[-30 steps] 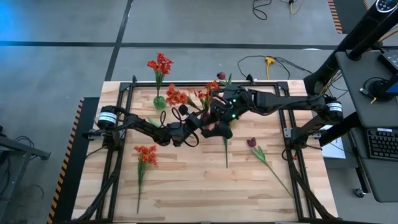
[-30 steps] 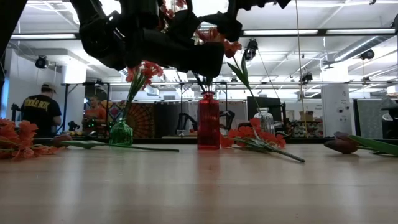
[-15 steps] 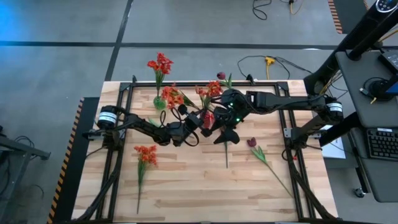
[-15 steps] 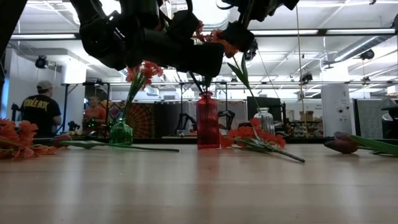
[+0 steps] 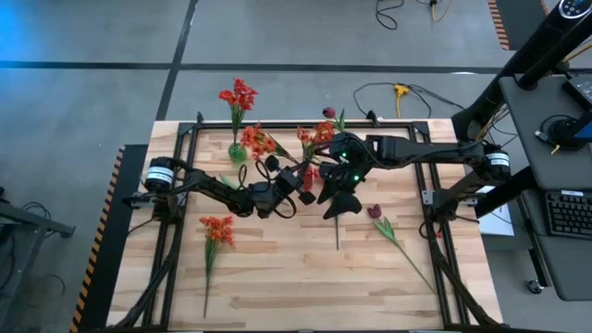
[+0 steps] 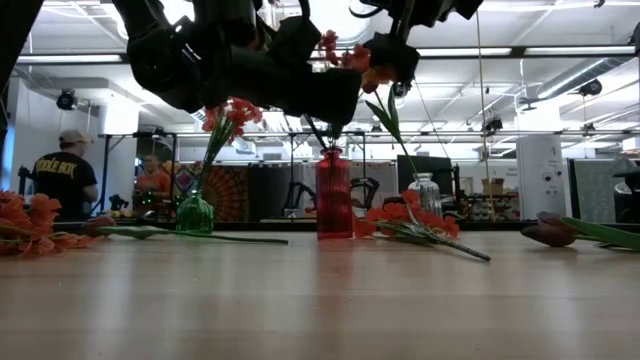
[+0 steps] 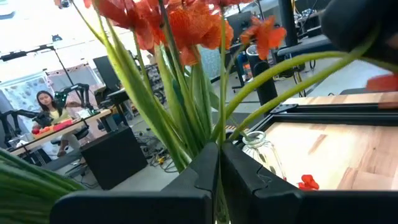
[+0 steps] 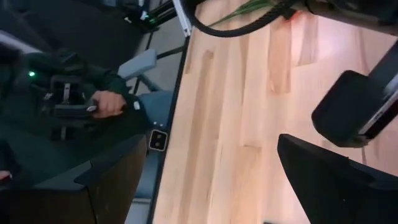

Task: Sort flowers into vase by color
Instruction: Put the top orange flowers into the red vase

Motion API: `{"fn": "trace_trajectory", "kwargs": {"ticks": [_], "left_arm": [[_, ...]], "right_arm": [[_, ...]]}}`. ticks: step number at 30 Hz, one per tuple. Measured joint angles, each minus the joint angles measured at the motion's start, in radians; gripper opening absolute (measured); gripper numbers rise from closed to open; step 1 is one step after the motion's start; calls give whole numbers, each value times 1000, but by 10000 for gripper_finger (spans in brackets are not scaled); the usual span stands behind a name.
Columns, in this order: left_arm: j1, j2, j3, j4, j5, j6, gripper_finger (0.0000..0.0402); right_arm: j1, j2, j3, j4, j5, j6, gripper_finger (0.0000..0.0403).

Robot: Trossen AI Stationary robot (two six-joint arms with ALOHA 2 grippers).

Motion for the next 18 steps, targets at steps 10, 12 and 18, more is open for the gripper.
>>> {"fn": "trace_trajectory", "kwargs": {"ticks": [10,12,18], "left_arm": [[-3,0,0,-12,-3,-2,0],[-4,0,0,-12,-3,-1,0],[-13,0,-10,-19,-3,14,7]], "right_arm": [[0,-16,0,9,-32,-9,357],[0,-17,0,13,-20,-9,357],[-7,-17,0,64,-14,19,357]]}}
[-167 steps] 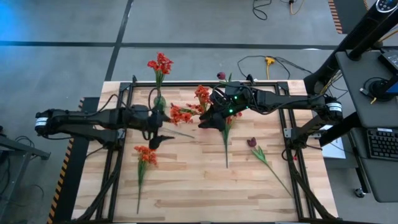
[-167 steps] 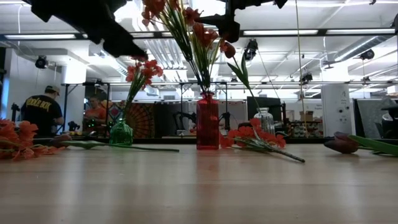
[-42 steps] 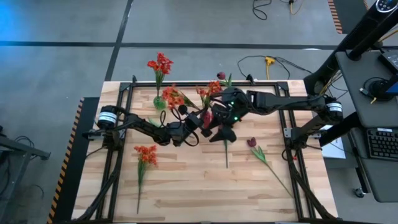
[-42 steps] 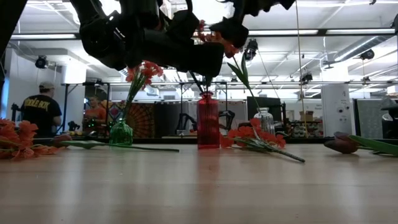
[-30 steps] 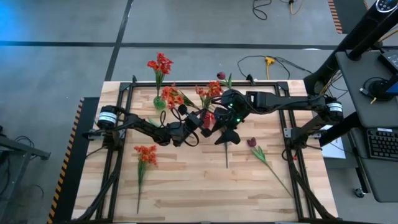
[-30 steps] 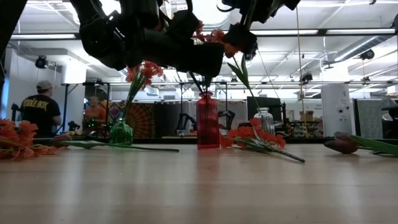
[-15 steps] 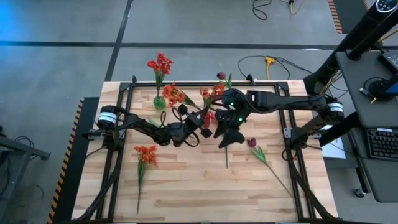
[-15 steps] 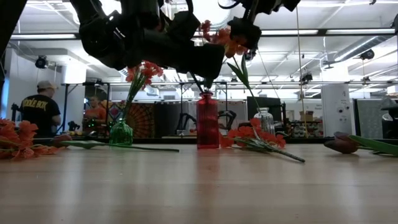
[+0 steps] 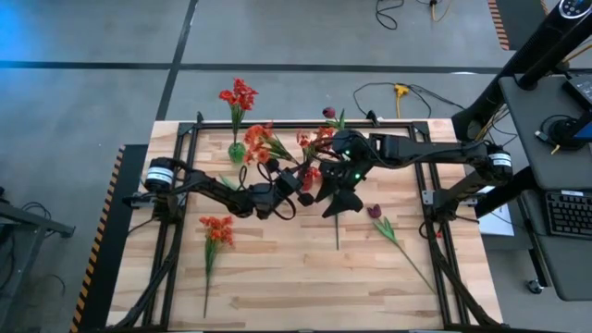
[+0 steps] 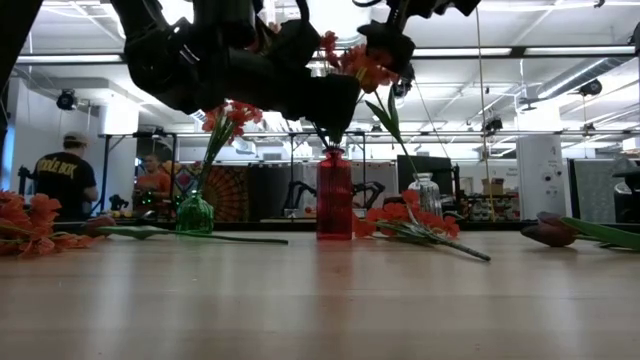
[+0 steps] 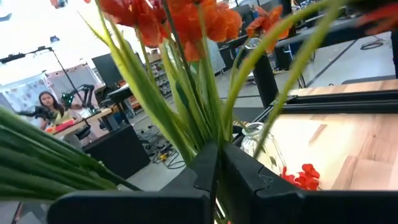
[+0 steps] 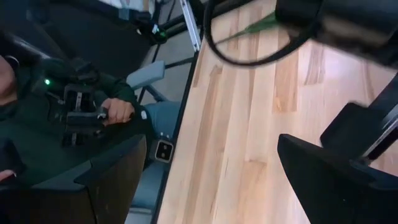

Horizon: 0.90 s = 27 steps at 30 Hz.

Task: Sort flowers into vase by color
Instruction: Put the top orange flowers into the red vase

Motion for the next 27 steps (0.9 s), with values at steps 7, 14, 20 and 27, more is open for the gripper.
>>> {"fn": "trace_trajectory", "kwargs": {"ticks": [7,14,20,27], "left_arm": [[-24,0,0,0,0,62,41],[-50,0,-1,0,3,105,82],[-59,-1,-2,20,3,121,113],[-55,-7,11,107,3,154,130]], "right_arm": [[-32,0,0,76,0,86,357],[-56,0,0,154,3,195,357],[-61,0,0,209,83,301,357],[-61,0,0,248,160,398,357]]}}
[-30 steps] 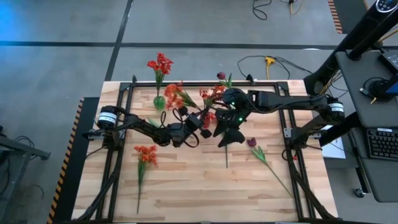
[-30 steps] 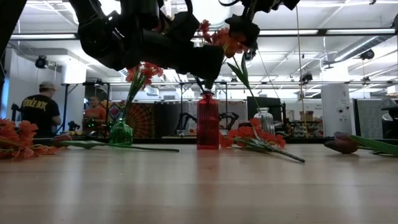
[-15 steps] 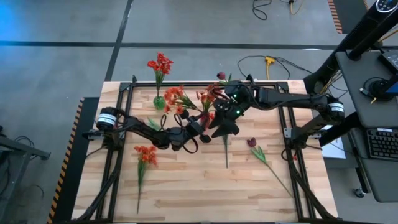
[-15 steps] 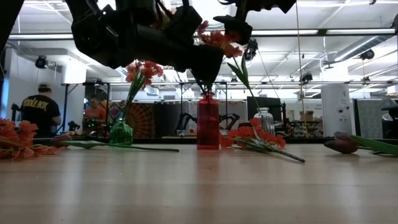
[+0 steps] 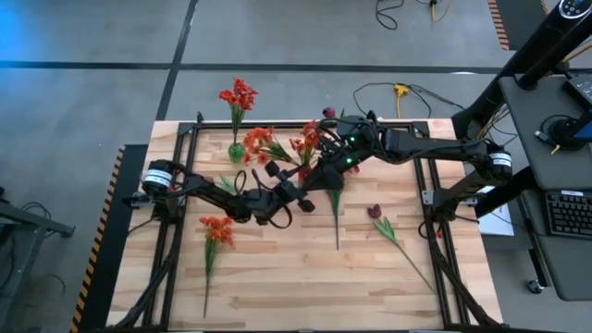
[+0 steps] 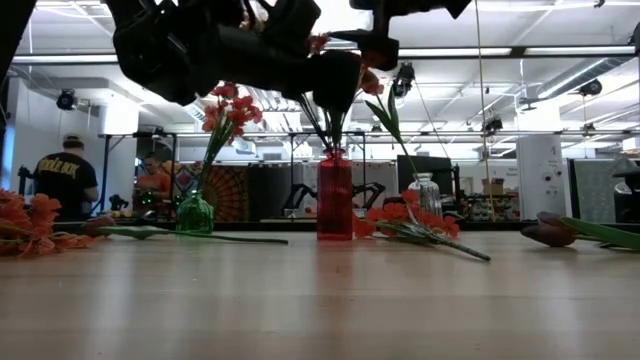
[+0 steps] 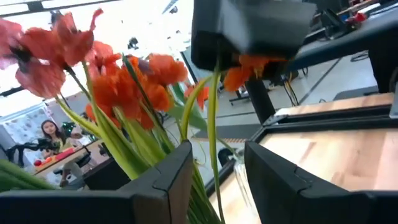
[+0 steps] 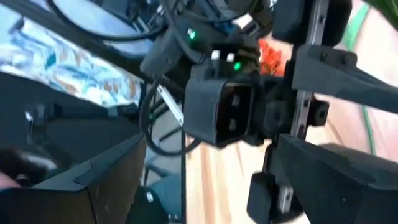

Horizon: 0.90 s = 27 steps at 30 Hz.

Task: Sort flowers into vase by color
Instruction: Put the top orange flowers into the red vase

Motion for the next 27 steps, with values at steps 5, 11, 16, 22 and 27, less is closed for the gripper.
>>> {"fn": "trace_trajectory", "kwargs": {"ticks": [5,11,16,22,27], "left_arm": [[9,0,31,-1,0,32,130],[27,0,50,-3,1,49,130],[38,0,53,-4,29,44,130],[43,0,67,-3,55,31,130],[57,0,75,-3,55,25,130]], "right_arm": [[0,0,0,57,26,55,357],[0,0,0,121,53,98,357],[0,0,0,147,53,118,357],[0,0,0,146,56,117,357],[0,0,0,147,57,116,357]]}}
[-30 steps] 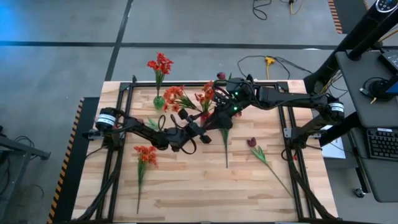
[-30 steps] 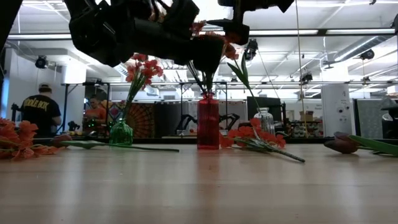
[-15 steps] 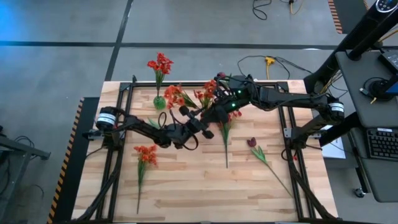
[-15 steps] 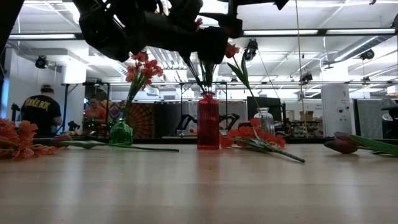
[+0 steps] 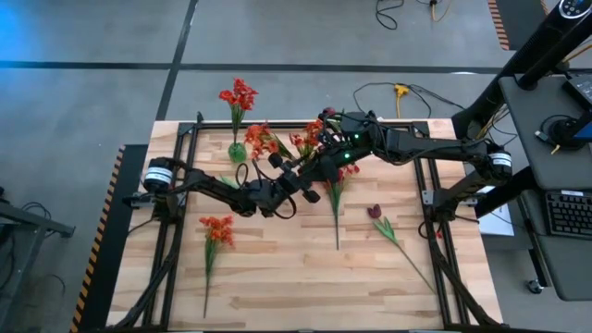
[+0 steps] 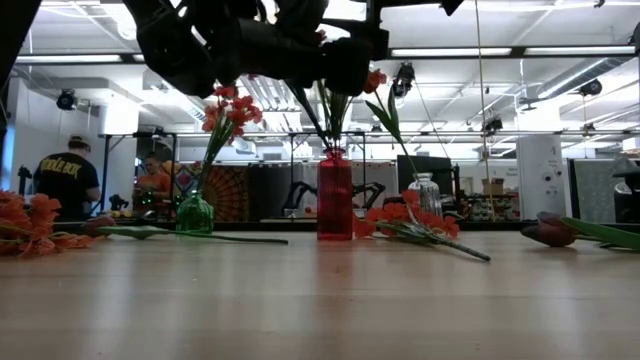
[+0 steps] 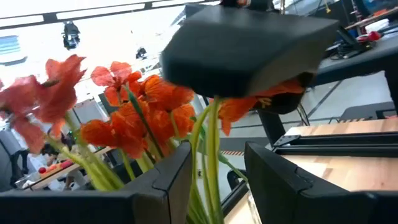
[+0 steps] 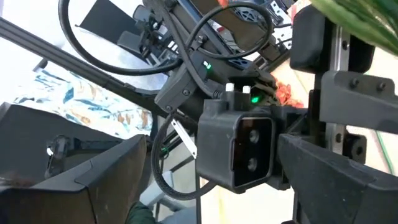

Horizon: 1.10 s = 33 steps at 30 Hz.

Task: Sort flowers into vase by color
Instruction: Put the top orange flowers into the red vase

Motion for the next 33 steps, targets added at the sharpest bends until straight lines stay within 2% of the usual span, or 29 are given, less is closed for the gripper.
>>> {"fn": "trace_trajectory", "kwargs": {"ticks": [7,15,19,25,33], "left_arm": [[19,0,0,-21,48,-24,130],[32,0,13,-51,51,-35,126],[37,0,13,-53,31,-41,97],[37,0,13,-55,23,-42,12],[36,-1,13,-60,23,-43,4]], "right_arm": [[0,0,0,19,0,0,357],[0,0,0,45,-6,10,357],[0,1,0,41,-7,13,357],[0,1,0,41,-8,12,357],[0,2,0,83,-5,-12,357]]}}
